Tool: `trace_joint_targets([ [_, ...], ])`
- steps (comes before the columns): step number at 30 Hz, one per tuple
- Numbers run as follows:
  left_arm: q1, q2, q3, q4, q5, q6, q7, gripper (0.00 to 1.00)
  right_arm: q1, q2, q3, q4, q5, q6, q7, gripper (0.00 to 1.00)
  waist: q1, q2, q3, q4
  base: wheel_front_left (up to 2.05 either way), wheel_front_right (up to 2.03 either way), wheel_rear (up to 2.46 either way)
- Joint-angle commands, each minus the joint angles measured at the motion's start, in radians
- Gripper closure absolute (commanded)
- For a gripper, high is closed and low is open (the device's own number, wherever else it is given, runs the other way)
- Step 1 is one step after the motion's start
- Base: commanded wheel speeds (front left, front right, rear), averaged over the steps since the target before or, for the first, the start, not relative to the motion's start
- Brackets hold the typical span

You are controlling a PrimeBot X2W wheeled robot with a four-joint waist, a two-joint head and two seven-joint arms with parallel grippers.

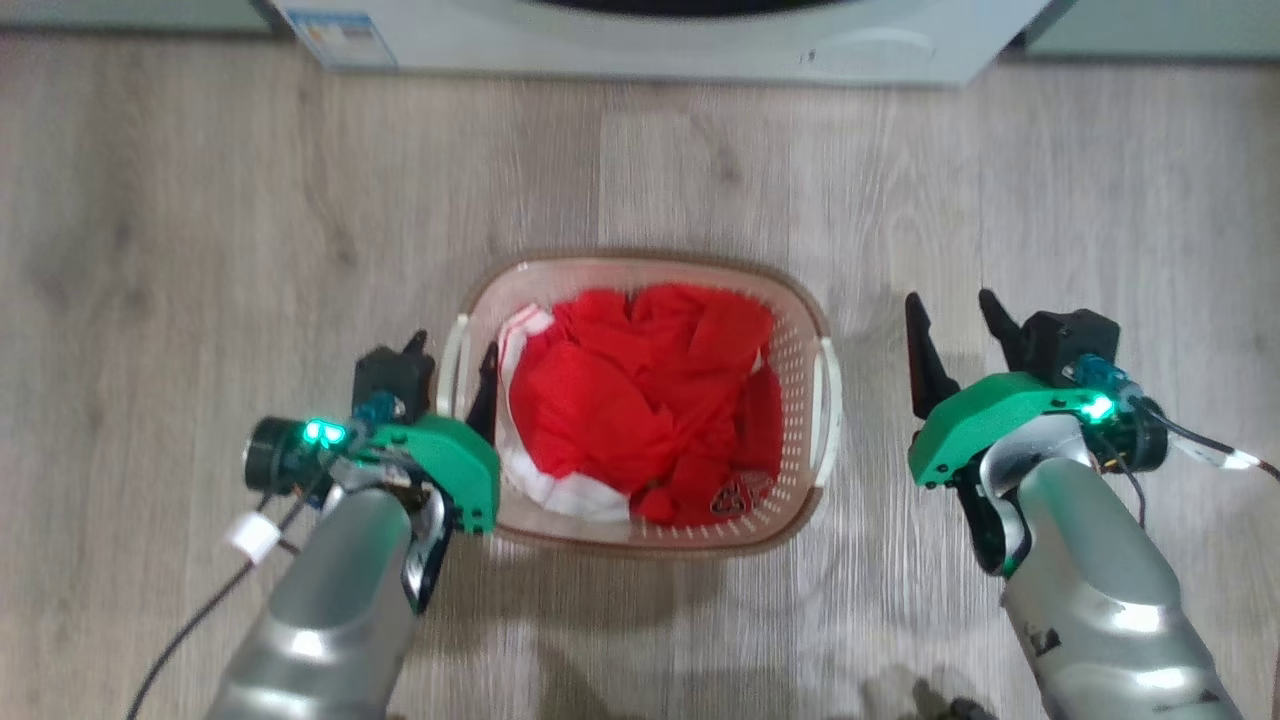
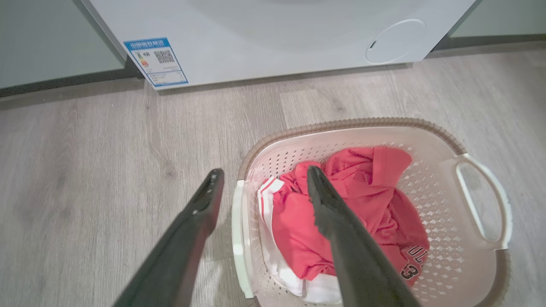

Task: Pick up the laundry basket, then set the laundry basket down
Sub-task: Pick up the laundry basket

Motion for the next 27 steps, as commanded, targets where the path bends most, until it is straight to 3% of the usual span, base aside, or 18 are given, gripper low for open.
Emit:
trace_joint_targets([
  [1,-0.024,0.011,0.022,-0.004,-0.008,0.0,-0.006,0.0,-0.005,-0.003,0.03,0.002,0.013,0.007,-0.01,0.0,-0.0002,0.0,0.058,-0.002,0.0,0.0,0.0],
  [6,-0.12,0.011,0.001,0.11,-0.037,-0.013,-0.006,0.0,-0.092,-0.003,0.106,0.143,0.058,0.007,-0.004,0.0,-0.0002,0.0,0.146,0.007,0.0,0.0,0.0],
  [11,-0.2,0.011,-0.051,0.233,-0.046,-0.051,-0.006,0.0,-0.156,-0.003,0.167,0.209,0.084,0.007,-0.006,0.0,-0.0002,0.0,0.203,0.01,0.0,0.0,0.0],
  [16,-0.265,0.011,-0.065,0.33,-0.11,-0.057,-0.001,0.0,-0.195,-0.003,0.22,0.264,0.114,0.007,0.003,0.0,-0.0002,0.0,0.241,0.018,0.0,0.0,0.0],
  [27,-0.352,0.011,-0.141,0.394,-0.213,-0.079,0.018,0.0,-0.25,-0.003,0.286,0.343,0.151,0.007,0.033,0.0,-0.0002,0.0,0.295,0.034,0.0,0.0,0.0],
])
